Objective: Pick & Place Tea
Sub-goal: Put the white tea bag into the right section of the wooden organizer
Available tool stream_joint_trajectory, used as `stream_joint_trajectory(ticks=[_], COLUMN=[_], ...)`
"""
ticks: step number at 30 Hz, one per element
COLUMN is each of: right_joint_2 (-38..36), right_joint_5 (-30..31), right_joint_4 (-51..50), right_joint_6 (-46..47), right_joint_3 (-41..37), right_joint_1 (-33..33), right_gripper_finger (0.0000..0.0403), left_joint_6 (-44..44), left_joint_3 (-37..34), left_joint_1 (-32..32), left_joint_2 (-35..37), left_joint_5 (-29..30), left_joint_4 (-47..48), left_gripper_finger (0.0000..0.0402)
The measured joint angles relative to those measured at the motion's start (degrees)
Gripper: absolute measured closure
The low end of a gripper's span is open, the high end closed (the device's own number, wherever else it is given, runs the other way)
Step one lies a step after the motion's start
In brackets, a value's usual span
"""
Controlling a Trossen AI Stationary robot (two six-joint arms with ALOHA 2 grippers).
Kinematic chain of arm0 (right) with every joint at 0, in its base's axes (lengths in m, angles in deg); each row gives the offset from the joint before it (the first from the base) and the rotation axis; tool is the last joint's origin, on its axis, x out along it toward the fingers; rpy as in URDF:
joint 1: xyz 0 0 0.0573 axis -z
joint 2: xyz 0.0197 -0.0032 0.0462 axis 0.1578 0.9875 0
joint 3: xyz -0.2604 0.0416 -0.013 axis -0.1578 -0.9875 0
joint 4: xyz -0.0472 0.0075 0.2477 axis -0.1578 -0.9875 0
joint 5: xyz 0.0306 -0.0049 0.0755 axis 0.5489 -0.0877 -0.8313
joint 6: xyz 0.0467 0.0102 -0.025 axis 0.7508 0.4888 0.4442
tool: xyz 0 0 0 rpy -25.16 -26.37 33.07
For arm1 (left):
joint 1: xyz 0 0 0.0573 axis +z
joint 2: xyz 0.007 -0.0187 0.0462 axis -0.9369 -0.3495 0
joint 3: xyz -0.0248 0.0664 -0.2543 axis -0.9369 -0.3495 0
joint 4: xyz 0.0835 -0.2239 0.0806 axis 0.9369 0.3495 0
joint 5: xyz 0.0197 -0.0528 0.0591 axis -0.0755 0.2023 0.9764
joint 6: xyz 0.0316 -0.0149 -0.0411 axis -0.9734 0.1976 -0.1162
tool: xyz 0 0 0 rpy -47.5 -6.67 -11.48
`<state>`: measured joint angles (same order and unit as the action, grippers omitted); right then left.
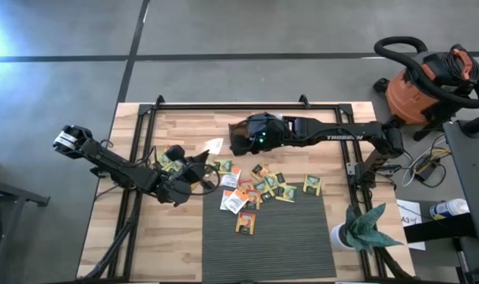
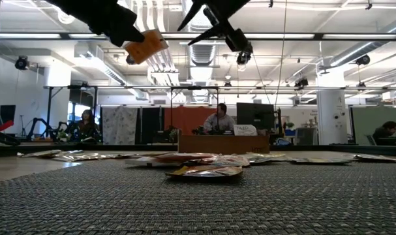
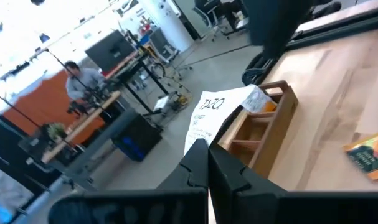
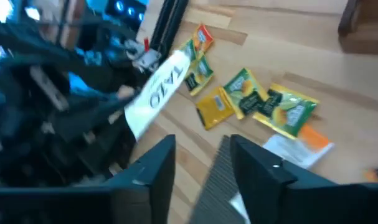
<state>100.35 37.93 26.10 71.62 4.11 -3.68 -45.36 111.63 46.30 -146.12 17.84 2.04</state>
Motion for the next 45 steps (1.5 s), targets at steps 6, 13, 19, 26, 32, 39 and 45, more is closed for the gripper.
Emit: stream_joint_trajectory(ticks=[6, 13, 19, 26, 32, 39, 45], right_joint_2=[0.1, 0.1, 0.1, 0.2, 0.2, 0.2, 0.2], right_joint_5=[0.0, 0.0, 0.0, 0.0, 0.1, 0.5, -0.5], right_joint_4=[8.4, 9.9, 15.3, 15.7, 15.7, 15.6, 15.0], right_joint_6=[4.3, 7.1, 9.6, 10.6, 11.2, 11.2, 11.5], right_joint_3=[-1.5, -2.9, -5.3, -5.4, -5.4, -5.4, -5.4], right_joint_1=[1.2, 1.2, 1.2, 1.2, 1.2, 1.3, 1.3], right_gripper_finger=[0.0200, 0.0186, 0.0186, 0.0186, 0.0189, 0.0224, 0.0280], left_joint_6=[-1.9, -2.3, -2.9, -10.5, -17.7, -18.3, -18.4], left_joint_3=[0.0, 1.6, 1.9, 1.8, 1.9, 2.2, 2.2], left_joint_1=[0.1, 0.6, 2.5, 4.1, 5.1, 5.4, 6.2], left_joint_2=[0.0, 0.0, -0.5, -2.6, -4.6, -6.4, -6.6], left_joint_5=[1.6, 0.9, -2.2, -5.6, -6.9, -8.5, -8.2], left_joint_4=[0.0, -0.4, -1.1, -10.6, -17.4, -17.4, -17.4], left_gripper_finger=[0.0401, 0.0401, 0.0401, 0.0401, 0.0401, 0.0401, 0.0401])
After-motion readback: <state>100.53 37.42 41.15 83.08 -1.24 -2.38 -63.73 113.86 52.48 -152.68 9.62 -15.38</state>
